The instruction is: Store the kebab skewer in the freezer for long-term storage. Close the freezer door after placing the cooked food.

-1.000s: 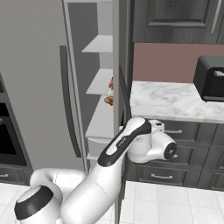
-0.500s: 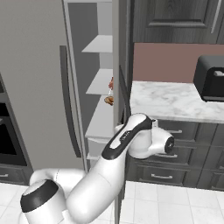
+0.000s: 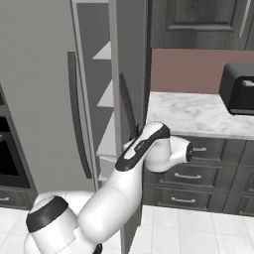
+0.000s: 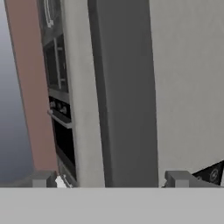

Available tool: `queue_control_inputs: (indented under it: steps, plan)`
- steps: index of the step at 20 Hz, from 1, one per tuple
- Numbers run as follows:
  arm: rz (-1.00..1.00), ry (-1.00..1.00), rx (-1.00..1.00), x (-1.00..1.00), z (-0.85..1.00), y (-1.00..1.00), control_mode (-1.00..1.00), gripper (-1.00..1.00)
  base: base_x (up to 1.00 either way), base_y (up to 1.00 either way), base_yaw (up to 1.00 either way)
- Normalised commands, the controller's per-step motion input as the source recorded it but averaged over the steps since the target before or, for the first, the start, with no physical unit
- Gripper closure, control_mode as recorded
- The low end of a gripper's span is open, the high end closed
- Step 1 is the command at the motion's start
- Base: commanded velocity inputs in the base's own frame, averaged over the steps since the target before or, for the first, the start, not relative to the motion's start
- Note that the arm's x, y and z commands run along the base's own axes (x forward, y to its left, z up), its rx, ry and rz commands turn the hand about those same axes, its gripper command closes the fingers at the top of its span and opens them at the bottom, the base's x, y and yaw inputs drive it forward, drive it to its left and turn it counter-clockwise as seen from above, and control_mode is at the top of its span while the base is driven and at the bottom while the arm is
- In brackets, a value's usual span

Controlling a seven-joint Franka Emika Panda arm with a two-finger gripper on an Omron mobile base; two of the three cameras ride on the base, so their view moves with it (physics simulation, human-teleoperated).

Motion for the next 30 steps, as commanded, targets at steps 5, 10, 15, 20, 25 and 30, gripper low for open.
queue_control_inputs:
  steps: [5,10,15,20,25,30]
  plan:
    - [0.10,0.00,-0.08,0.00,0.00,0.75,-1.00,-1.00,0.00,0.00,0.00]
    - [0.00,0.00,-0.07,0.00,0.00,0.92,-1.00,-1.00,0.00,0.00,0.00]
    - [0.00,0.00,-0.06,0.23,0.00,0.84,-1.00,-1.00,0.00,0.00,0.00]
    - [-0.02,0.03,-0.03,0.42,0.00,0.77,-1.00,-1.00,0.00,0.00,0.00]
    - [-0.12,0.10,-0.02,0.51,0.00,0.53,-1.00,-1.00,0.00,0.00,0.00]
    - [-0.17,0.14,-0.02,0.58,0.00,0.53,-1.00,-1.00,0.00,0.00,0.00]
